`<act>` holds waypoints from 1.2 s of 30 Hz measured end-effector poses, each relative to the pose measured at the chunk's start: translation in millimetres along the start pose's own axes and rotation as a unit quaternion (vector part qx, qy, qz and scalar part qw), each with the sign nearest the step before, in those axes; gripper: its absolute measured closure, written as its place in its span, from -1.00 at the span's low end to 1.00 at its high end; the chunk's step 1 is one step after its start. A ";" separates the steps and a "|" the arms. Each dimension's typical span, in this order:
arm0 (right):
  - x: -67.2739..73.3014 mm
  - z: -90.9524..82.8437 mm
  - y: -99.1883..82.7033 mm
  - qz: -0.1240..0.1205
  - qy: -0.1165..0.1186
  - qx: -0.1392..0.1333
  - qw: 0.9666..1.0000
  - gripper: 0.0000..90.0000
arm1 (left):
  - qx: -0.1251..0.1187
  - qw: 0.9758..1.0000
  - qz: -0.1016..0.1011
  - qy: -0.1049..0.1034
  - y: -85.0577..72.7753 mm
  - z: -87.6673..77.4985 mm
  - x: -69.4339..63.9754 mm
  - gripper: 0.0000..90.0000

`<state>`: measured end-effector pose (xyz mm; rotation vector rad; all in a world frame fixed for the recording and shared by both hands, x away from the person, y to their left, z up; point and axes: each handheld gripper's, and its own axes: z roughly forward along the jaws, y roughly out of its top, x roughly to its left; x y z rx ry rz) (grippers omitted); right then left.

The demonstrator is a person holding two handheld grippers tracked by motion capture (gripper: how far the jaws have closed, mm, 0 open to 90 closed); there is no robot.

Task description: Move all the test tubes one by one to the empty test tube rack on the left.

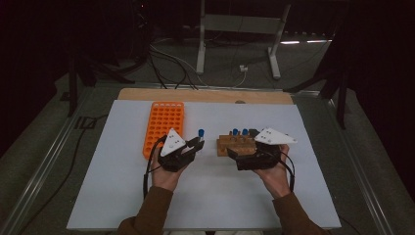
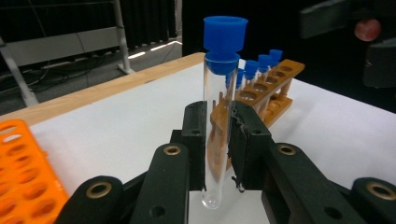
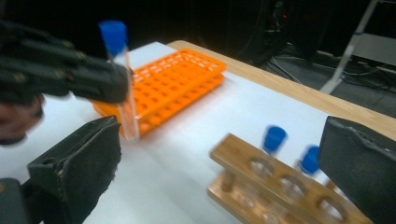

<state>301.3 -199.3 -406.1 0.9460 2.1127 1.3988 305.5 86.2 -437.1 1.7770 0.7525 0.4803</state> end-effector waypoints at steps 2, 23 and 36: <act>-4.1 -3.3 -5.0 -0.006 -0.004 0.003 1.000 -1.00 | 0.000 1.000 0.000 0.006 -0.8 -2.8 4.6 0.74; -45.0 -39.4 -29.6 0.040 -0.036 -0.031 0.998 -1.00 | 0.010 0.996 -0.025 0.089 -29.7 -18.9 50.1 0.74; -47.5 -40.7 -33.1 0.043 -0.033 -0.035 0.998 -1.00 | 0.067 0.992 -0.025 0.102 -56.3 -7.4 52.7 0.74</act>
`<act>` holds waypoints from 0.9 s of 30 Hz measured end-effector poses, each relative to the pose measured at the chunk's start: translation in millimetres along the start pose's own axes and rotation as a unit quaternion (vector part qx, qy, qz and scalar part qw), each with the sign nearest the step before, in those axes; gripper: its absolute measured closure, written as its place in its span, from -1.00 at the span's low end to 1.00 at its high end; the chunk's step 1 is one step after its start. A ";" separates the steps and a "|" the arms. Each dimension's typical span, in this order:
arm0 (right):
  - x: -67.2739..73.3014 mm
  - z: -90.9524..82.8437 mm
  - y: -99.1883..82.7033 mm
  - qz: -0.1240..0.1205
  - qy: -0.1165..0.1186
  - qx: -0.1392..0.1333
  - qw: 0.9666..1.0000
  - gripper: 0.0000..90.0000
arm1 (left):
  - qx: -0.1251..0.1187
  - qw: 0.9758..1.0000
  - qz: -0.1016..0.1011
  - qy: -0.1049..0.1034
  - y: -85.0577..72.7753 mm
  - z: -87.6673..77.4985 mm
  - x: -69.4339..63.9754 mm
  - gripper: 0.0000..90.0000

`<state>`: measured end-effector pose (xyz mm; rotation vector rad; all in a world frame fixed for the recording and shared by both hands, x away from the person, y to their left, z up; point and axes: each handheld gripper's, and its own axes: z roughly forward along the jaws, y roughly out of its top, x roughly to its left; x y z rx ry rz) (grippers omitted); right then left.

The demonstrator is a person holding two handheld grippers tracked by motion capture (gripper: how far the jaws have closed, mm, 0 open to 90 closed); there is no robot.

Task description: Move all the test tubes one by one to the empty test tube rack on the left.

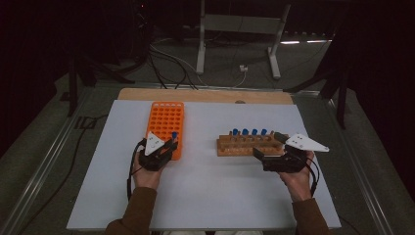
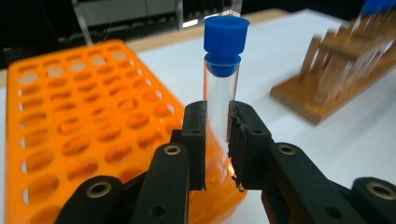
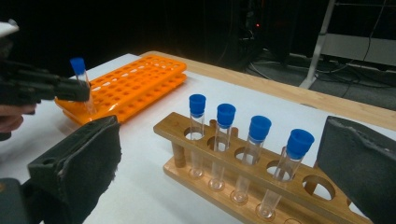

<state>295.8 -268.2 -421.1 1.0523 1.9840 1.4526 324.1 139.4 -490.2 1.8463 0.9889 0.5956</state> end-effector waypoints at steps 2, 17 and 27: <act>0.3 0.2 -0.3 0.001 0.001 0.002 1.000 -1.00 | 0.003 1.000 -0.001 0.000 -1.0 0.5 -0.4 0.74; 1.1 1.4 -1.7 -0.001 0.004 0.004 1.000 -1.00 | 0.033 0.999 0.007 0.002 -6.7 5.0 -2.2 0.74; -0.3 1.7 -1.6 0.001 0.000 0.005 1.000 -1.00 | 0.018 0.999 -0.024 -0.010 -6.6 -5.8 3.5 0.29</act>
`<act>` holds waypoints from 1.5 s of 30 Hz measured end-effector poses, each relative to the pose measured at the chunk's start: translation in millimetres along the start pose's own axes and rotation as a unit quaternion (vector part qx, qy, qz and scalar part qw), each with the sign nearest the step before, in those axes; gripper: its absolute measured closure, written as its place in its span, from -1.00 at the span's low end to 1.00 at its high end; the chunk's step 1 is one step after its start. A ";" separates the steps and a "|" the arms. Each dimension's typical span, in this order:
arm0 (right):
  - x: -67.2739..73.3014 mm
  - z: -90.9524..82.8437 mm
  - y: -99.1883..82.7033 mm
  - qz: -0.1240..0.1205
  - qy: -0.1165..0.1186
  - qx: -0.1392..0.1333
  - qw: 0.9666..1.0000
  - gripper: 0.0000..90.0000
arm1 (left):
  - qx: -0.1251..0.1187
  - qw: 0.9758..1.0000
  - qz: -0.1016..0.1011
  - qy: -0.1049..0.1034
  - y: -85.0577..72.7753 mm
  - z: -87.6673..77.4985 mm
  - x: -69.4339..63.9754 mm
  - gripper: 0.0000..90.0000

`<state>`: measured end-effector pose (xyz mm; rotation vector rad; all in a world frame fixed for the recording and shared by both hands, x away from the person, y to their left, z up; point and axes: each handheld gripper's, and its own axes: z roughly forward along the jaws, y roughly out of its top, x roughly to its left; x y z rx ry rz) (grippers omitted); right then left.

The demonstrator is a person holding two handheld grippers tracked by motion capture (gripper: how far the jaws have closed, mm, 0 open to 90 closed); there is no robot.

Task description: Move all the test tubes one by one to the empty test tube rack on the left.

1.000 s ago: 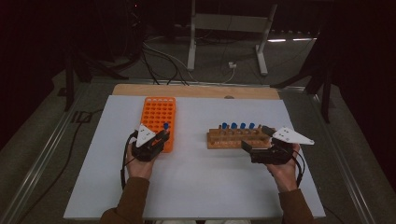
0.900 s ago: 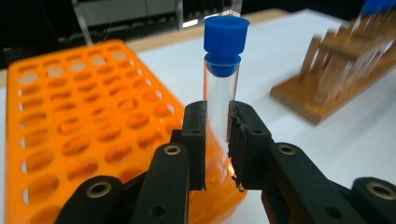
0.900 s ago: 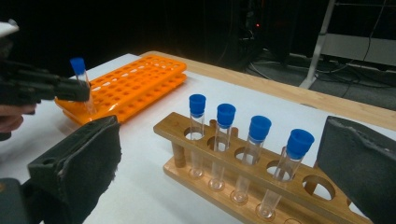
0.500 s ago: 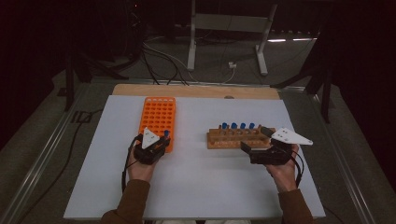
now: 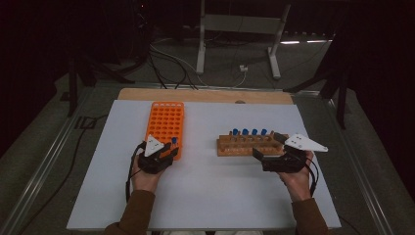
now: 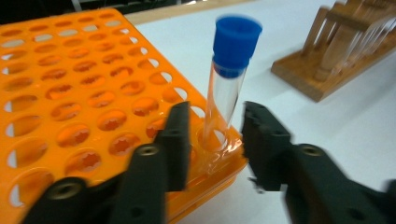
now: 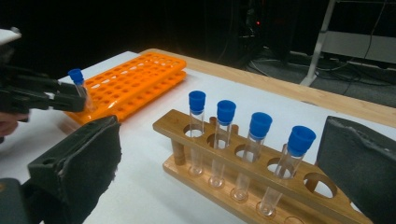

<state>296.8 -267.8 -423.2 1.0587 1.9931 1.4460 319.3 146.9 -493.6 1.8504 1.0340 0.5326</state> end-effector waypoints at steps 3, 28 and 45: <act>-1.4 -0.2 0.2 0.003 -0.002 0.000 1.000 -1.00 | -0.013 1.000 -0.008 -0.001 2.6 -11.8 2.7 0.15; -32.8 18.6 5.4 0.012 -0.082 0.043 0.996 -0.38 | -0.077 0.996 -0.021 0.026 -5.4 -75.4 -0.7 -0.98; -41.4 51.6 -10.0 0.020 -0.084 0.093 0.992 0.65 | -0.069 0.996 -0.016 0.045 -9.3 -76.3 0.9 -0.98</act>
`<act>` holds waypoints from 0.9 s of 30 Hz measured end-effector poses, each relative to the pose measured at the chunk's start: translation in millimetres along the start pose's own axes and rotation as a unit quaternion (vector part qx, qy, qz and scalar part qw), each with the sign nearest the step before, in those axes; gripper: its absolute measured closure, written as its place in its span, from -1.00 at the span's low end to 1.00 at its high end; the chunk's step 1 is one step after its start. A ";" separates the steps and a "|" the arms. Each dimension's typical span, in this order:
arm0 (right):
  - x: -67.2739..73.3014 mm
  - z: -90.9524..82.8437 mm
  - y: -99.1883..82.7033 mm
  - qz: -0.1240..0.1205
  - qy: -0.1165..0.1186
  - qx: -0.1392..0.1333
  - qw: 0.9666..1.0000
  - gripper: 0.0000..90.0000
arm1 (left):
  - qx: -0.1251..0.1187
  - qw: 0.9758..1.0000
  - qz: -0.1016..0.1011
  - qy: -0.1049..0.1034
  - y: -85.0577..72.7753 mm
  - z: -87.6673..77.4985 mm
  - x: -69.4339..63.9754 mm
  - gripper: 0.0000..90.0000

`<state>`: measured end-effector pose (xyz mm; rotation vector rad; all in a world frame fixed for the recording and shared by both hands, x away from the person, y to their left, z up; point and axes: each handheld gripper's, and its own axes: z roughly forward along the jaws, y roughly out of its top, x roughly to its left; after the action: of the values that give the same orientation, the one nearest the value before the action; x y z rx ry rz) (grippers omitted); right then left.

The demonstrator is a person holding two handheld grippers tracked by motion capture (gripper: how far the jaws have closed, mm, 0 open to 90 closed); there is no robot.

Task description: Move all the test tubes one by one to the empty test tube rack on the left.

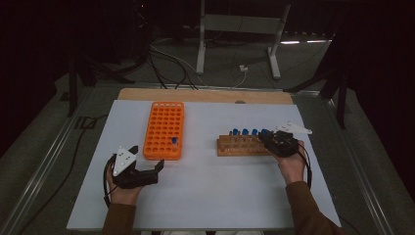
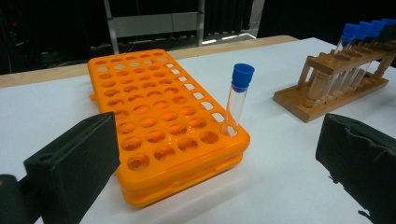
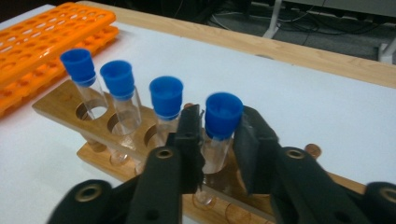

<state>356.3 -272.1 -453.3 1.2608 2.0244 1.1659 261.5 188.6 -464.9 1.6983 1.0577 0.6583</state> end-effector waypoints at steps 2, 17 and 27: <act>1.4 1.0 -0.5 -0.001 0.002 0.003 1.000 0.68 | 0.001 1.000 0.000 0.001 -0.4 0.2 0.5 -0.98; 2.0 8.3 -1.6 0.003 -0.005 0.013 1.000 0.67 | 0.000 1.000 -0.003 0.007 -1.3 -0.7 2.2 -0.98; 5.6 6.8 -2.3 -0.002 -0.016 0.000 1.000 0.71 | 0.000 1.000 -0.003 0.007 -1.9 -0.7 2.6 -0.98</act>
<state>357.7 -264.8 -458.6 1.2671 2.0023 1.1369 261.5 191.4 -466.5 1.6918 1.0730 0.6680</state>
